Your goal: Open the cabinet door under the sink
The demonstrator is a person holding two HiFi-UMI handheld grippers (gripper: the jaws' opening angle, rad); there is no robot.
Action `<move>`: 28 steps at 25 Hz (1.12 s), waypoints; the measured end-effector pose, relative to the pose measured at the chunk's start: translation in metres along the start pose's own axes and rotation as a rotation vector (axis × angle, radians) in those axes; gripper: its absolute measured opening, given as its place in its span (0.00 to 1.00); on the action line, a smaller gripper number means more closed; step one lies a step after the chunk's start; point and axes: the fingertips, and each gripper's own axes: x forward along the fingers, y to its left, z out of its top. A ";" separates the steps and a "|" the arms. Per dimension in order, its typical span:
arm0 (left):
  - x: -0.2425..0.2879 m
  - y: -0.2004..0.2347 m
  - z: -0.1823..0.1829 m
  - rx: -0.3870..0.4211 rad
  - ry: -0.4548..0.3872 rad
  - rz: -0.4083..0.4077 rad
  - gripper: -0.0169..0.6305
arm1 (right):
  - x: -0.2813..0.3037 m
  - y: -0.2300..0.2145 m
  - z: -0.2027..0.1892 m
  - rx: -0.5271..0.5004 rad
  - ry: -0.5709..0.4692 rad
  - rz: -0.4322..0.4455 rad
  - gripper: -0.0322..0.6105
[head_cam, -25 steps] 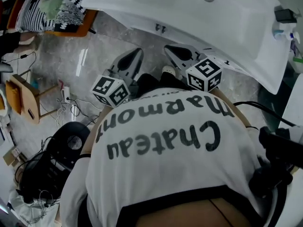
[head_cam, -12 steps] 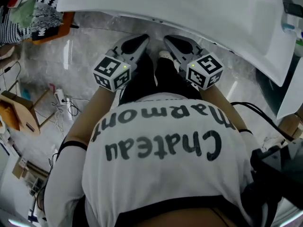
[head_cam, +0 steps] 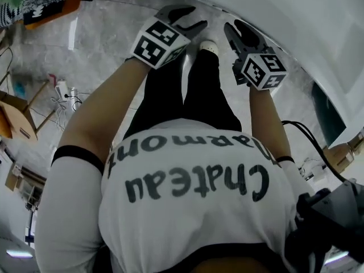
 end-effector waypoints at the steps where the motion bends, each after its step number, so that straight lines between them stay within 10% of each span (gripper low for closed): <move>1: 0.006 0.009 -0.005 -0.011 0.004 0.004 0.29 | 0.008 -0.006 -0.003 0.014 0.002 -0.020 0.27; 28: 0.086 -0.011 0.015 0.107 0.114 -0.140 0.14 | 0.031 -0.033 -0.006 0.123 -0.038 -0.114 0.12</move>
